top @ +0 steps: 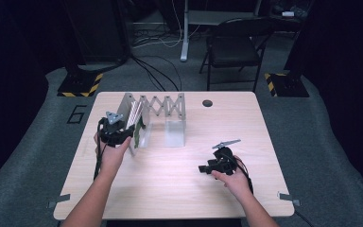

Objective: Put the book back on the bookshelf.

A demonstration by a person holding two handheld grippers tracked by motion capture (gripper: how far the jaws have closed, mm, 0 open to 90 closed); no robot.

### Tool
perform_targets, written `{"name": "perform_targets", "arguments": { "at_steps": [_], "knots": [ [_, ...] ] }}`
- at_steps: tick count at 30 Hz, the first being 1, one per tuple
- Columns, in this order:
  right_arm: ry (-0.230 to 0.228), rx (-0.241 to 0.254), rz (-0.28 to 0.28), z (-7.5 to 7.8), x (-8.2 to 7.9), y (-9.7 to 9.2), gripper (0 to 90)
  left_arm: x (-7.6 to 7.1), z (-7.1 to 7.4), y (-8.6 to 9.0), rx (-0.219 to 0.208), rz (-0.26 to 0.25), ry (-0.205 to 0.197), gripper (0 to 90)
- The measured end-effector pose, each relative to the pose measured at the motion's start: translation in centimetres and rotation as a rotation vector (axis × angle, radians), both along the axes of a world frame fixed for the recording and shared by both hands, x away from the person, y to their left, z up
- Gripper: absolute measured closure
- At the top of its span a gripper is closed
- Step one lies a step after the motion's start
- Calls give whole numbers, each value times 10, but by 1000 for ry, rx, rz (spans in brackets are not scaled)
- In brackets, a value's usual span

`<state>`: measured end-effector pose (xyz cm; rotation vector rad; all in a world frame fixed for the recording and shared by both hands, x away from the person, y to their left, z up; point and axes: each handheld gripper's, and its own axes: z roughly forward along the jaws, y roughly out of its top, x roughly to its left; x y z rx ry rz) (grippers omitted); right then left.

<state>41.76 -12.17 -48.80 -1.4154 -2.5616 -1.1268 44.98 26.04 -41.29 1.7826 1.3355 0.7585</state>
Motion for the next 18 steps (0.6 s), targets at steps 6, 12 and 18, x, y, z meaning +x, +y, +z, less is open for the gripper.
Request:
{"name": "perform_targets", "arguments": {
  "at_steps": [6,12,18],
  "knots": [
    [-12,-6,-1,2,1,1,421,-8,5,0,6,-15,-5,542],
    [-11,-13,6,2,1,5,421,-16,15,3,6,-47,24,542],
    [-3,-12,5,1,1,5,421,-16,24,4,-6,-61,51,541]
  ]
}}
